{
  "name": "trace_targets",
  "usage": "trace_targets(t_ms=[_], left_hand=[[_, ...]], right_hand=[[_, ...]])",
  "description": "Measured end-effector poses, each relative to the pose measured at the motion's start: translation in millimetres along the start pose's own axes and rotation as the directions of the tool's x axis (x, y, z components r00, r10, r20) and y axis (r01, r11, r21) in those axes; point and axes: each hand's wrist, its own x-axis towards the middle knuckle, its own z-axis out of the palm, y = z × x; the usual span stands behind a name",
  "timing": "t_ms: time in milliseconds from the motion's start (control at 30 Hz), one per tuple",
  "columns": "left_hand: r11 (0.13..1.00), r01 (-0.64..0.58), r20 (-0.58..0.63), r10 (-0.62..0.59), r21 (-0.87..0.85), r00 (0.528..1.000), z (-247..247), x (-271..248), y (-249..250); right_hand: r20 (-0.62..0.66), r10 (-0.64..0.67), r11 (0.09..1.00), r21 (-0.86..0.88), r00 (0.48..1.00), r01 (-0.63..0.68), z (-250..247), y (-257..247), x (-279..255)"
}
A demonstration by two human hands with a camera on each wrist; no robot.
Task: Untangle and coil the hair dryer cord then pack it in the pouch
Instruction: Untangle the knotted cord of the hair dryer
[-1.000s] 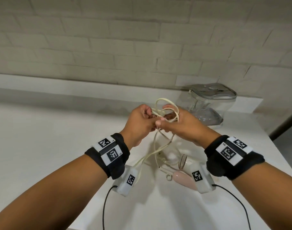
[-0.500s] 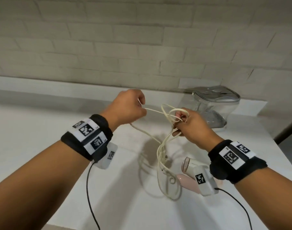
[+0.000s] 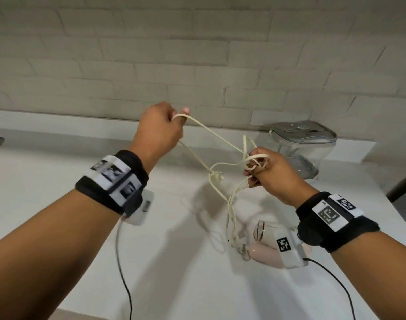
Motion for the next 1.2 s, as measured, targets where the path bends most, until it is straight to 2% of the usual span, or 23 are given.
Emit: trace_targets(t_ms=[33,67,100,200,333,400,467,500,600,667,733,833,933,1100,1200], left_hand=[[0.967,0.158,0.068,-0.147,-0.2,0.987,3.0,-0.5,3.5],[0.886,0.319,0.166,-0.278,-0.336,0.946,5.8,-2.2,6.9],[0.845,0.391,0.231,-0.325,-0.364,0.917,7.0,-4.3,12.8],[0.886,0.352,0.275,-0.272,-0.301,0.922,0.3,-3.0,21.7],[0.863,0.405,0.396,-0.273,-0.301,0.877,-15.3,3.0,30.1],[0.928,0.313,0.405,-0.211,-0.204,0.89,-18.5,4.2,35.5],[0.967,0.184,0.334,-0.117,-0.174,0.935,-22.6,5.4,38.6],[0.967,0.158,0.278,-0.099,-0.199,0.956,-25.1,7.3,38.9],[0.963,0.133,0.122,-0.107,-0.235,0.987,-31.3,13.0,32.8],[0.97,0.14,0.072,-0.128,-0.2,0.989,-33.3,13.3,26.2],[0.971,0.16,0.078,-0.148,-0.178,0.986,-33.9,11.4,19.4],[0.962,0.174,0.125,-0.15,-0.212,0.981,-29.4,7.8,10.0],[0.98,0.154,0.148,-0.135,-0.126,0.98,-14.7,2.7,2.0],[0.993,0.114,0.302,-0.112,0.012,0.947,21.4,-17.6,-16.8],[0.994,0.094,0.318,-0.108,0.058,0.942,38.0,-23.9,-20.9]], right_hand=[[-0.007,-0.028,0.999,-0.031,1.0,0.028,1.8,0.7,1.4],[-0.006,-0.058,0.996,-0.064,0.998,0.057,3.1,3.1,3.3],[-0.004,-0.077,0.992,-0.103,0.997,0.076,3.6,5.7,4.8],[-0.041,-0.09,0.97,-0.228,0.995,0.078,-1.2,17.0,6.2],[-0.126,-0.135,0.901,-0.428,0.983,0.069,-6.4,30.9,6.9],[-0.118,-0.118,0.894,-0.444,0.986,0.054,-8.0,35.4,7.0],[-0.068,-0.141,0.939,-0.325,0.988,0.112,-10.3,35.4,4.9],[-0.065,-0.181,0.957,-0.24,0.981,0.16,-10.0,33.4,2.9],[-0.165,-0.264,0.963,-0.103,0.95,0.249,-7.2,24.0,0.5],[-0.214,-0.225,0.972,0.016,0.951,0.233,-5.6,18.2,3.4],[-0.193,-0.163,0.967,0.164,0.968,0.195,-5.5,13.3,4.5],[-0.144,-0.123,0.954,0.255,0.982,0.157,-5.9,6.9,2.7],[-0.058,-0.101,0.925,0.361,0.993,0.115,-3.6,3.0,0.4],[0.051,-0.108,0.928,0.362,0.993,0.083,2.8,-8.9,-3.4],[0.063,-0.111,0.928,0.365,0.992,0.081,4.4,-13.8,-5.0]])
